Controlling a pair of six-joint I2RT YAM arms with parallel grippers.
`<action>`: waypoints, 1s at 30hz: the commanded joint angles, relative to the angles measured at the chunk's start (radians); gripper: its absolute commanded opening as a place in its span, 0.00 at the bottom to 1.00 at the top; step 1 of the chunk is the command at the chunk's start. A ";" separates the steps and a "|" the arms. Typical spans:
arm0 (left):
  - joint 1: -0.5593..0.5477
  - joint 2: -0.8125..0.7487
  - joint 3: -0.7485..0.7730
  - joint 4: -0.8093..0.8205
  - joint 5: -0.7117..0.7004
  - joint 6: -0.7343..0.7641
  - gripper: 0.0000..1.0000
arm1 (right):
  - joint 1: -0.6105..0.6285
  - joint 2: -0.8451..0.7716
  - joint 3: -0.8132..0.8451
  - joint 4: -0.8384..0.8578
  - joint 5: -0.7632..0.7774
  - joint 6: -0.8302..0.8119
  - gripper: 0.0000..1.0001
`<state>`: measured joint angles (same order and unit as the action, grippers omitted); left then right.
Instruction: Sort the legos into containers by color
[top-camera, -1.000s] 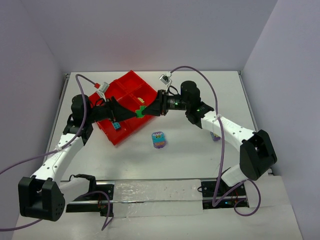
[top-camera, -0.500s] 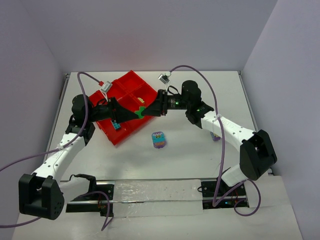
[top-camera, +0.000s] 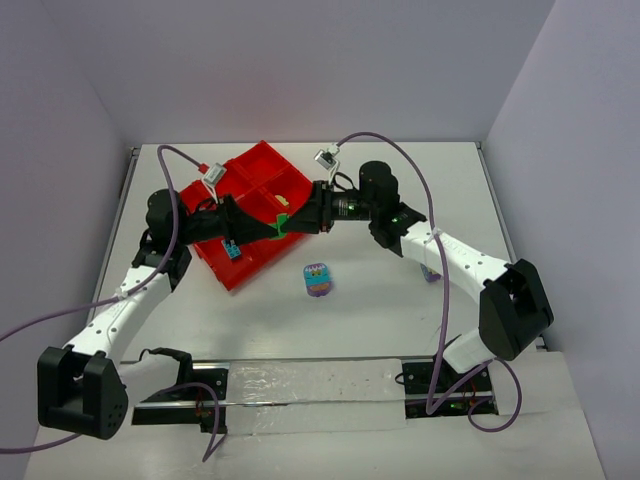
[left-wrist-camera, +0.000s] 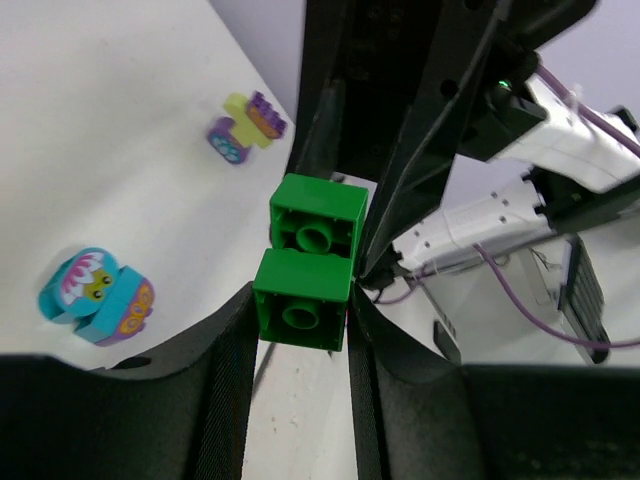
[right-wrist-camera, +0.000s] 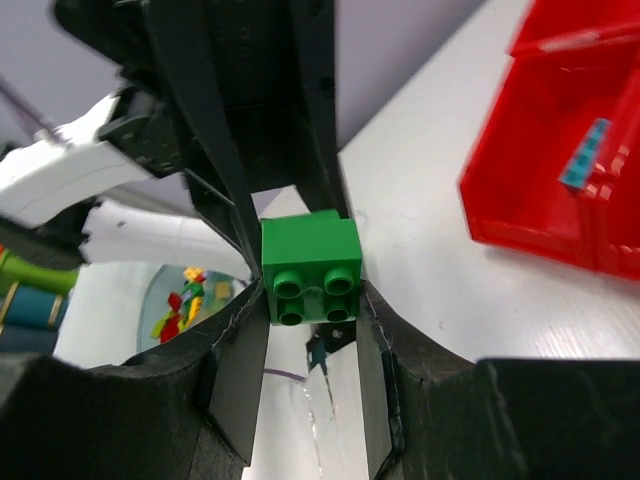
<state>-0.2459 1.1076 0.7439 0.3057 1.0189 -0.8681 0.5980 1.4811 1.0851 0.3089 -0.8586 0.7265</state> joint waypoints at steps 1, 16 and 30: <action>0.054 -0.075 0.043 -0.207 -0.141 0.114 0.00 | -0.012 -0.005 0.080 -0.181 0.217 -0.093 0.00; 0.203 -0.179 0.037 -0.434 -0.536 0.074 0.00 | 0.072 0.360 0.463 -0.495 0.582 -0.191 0.07; 0.203 -0.057 0.121 -0.458 -0.568 0.084 0.00 | 0.108 0.659 0.788 -0.639 0.604 -0.214 0.78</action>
<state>-0.0494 1.0317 0.8068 -0.1482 0.4672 -0.7914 0.6990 2.1310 1.7940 -0.2894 -0.2746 0.5263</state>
